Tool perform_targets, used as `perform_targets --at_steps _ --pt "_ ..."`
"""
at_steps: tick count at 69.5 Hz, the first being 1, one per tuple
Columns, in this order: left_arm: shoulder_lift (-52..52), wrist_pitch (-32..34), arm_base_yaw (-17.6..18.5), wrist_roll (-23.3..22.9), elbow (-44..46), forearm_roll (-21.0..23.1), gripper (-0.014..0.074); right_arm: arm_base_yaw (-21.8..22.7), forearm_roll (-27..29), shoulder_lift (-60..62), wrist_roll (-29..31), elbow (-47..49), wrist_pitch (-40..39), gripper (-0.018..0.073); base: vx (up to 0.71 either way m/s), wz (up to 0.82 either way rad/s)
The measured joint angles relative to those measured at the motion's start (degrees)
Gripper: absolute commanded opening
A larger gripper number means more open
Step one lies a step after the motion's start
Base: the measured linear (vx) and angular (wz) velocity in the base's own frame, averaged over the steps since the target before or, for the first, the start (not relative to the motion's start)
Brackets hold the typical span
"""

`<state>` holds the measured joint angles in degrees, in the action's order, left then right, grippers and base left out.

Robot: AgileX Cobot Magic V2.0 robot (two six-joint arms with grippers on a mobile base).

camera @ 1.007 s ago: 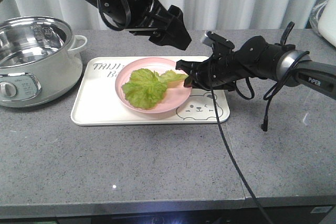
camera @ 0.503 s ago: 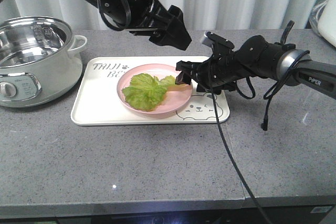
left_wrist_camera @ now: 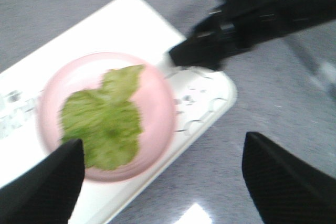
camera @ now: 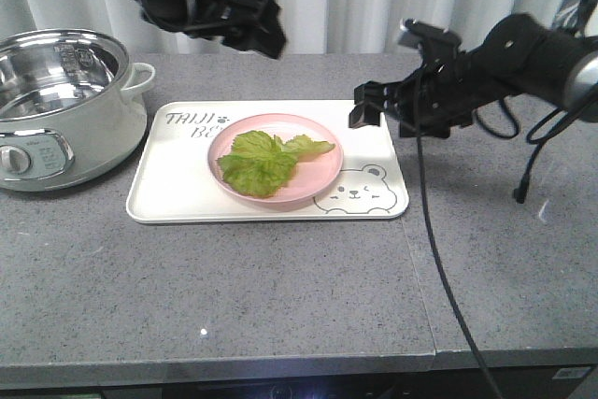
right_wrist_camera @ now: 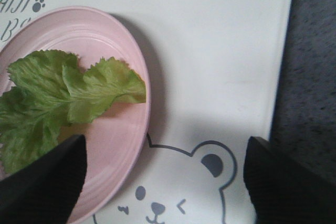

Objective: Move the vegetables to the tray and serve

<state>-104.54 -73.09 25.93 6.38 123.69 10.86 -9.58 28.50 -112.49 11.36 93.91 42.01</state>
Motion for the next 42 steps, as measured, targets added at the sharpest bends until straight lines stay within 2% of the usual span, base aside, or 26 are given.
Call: perform_targets --at_steps 8,14,31,42 --pt "0.1 0.1 -1.9 -4.9 -0.6 -6.8 0.0578 0.2 -4.9 3.0 -0.4 0.0 1.9 0.0579 0.00 0.00" --pt "0.6 0.5 -3.2 -8.3 -4.2 -10.9 0.0578 0.2 -7.9 3.9 -1.0 0.0 3.3 0.0579 0.00 0.00" --pt "2.0 0.8 -7.2 -12.7 -21.0 -12.8 0.0578 0.2 -14.7 4.0 -3.8 0.0 7.7 0.0579 0.00 0.00" --pt "2.4 5.2 -10.4 -16.3 -30.8 -13.6 0.0578 0.2 -17.9 4.0 -5.8 0.0 8.1 0.0579 0.00 0.00"
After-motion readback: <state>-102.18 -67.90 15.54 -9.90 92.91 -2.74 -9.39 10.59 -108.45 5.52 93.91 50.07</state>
